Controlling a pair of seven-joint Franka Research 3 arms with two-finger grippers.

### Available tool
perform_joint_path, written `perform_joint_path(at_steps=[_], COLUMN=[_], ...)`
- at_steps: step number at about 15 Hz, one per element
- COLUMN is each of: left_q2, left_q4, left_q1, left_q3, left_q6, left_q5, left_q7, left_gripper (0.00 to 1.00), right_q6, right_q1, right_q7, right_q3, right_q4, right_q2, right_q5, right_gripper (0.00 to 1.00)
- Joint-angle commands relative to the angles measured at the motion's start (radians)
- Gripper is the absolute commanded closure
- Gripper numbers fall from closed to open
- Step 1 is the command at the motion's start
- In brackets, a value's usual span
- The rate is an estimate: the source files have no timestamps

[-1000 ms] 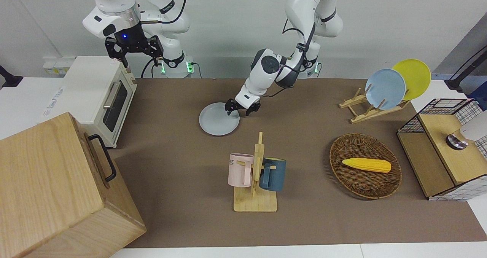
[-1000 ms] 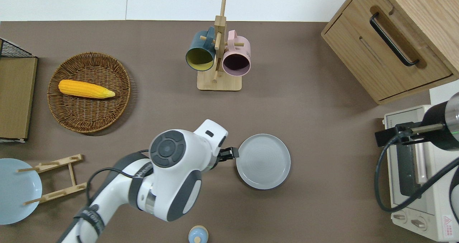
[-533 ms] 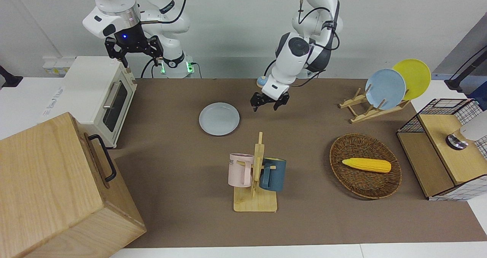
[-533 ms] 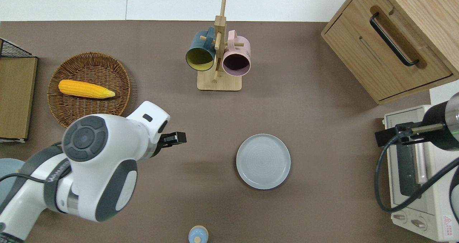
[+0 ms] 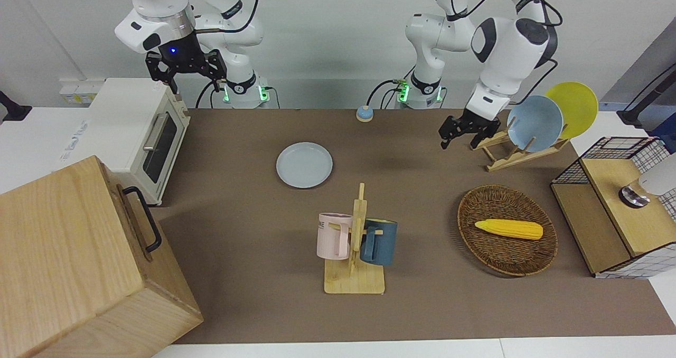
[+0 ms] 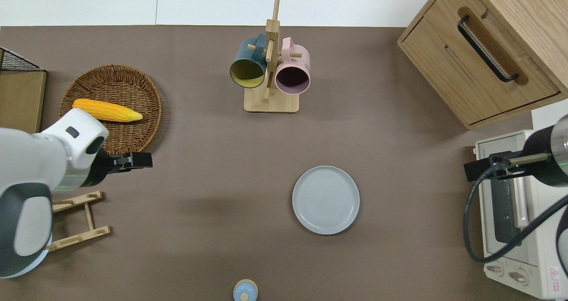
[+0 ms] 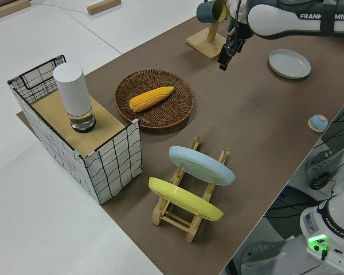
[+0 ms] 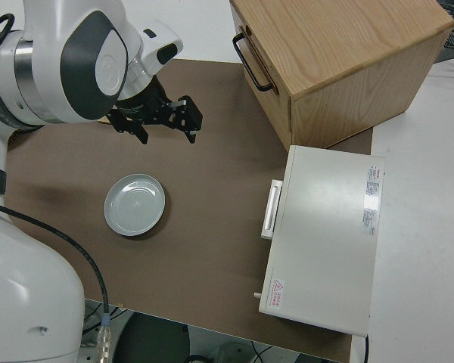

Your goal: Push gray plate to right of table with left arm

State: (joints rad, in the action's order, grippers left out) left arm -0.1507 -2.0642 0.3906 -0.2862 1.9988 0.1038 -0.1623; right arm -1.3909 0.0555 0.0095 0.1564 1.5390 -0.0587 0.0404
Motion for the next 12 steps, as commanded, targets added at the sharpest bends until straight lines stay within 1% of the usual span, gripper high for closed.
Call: perform_joint_path(at_steps=[1, 3, 5, 7, 9, 12], left_q2=[-0.001, -0.001, 0.006, 0.014, 0.013, 0.005], left_q4=[0.168, 0.211, 0.274, 0.338, 0.357, 0.355], left_q1=[0.005, 0.005, 0.007, 0.016, 0.021, 0.021], left_q3=[-0.018, -0.018, -0.016, -0.007, -0.002, 0.009], left_q6=[-0.190, -0.247, -0.331, -0.386, -0.410, -0.436], left_q5=[-0.021, -0.022, -0.026, -0.087, -0.099, -0.098], left_q7=[0.010, 0.009, 0.009, 0.009, 0.004, 0.004], left_gripper=[0.00, 0.00, 0.00, 0.00, 0.00, 0.00], right_q6=[0.004, 0.004, 0.006, 0.004, 0.004, 0.004], right_q1=[0.001, 0.001, 0.001, 0.001, 0.001, 0.001], right_q7=[-0.008, -0.008, -0.008, -0.008, -0.008, -0.008], right_q3=[0.000, 0.000, 0.000, 0.000, 0.000, 0.000], right_q4=[0.004, 0.004, 0.004, 0.004, 0.004, 0.004], right_q2=[-0.010, -0.010, -0.010, -0.010, -0.010, -0.010], right_q5=[-0.002, -0.002, -0.002, 0.000, -0.002, -0.002], right_gripper=[0.005, 0.005, 0.005, 0.005, 0.005, 0.005])
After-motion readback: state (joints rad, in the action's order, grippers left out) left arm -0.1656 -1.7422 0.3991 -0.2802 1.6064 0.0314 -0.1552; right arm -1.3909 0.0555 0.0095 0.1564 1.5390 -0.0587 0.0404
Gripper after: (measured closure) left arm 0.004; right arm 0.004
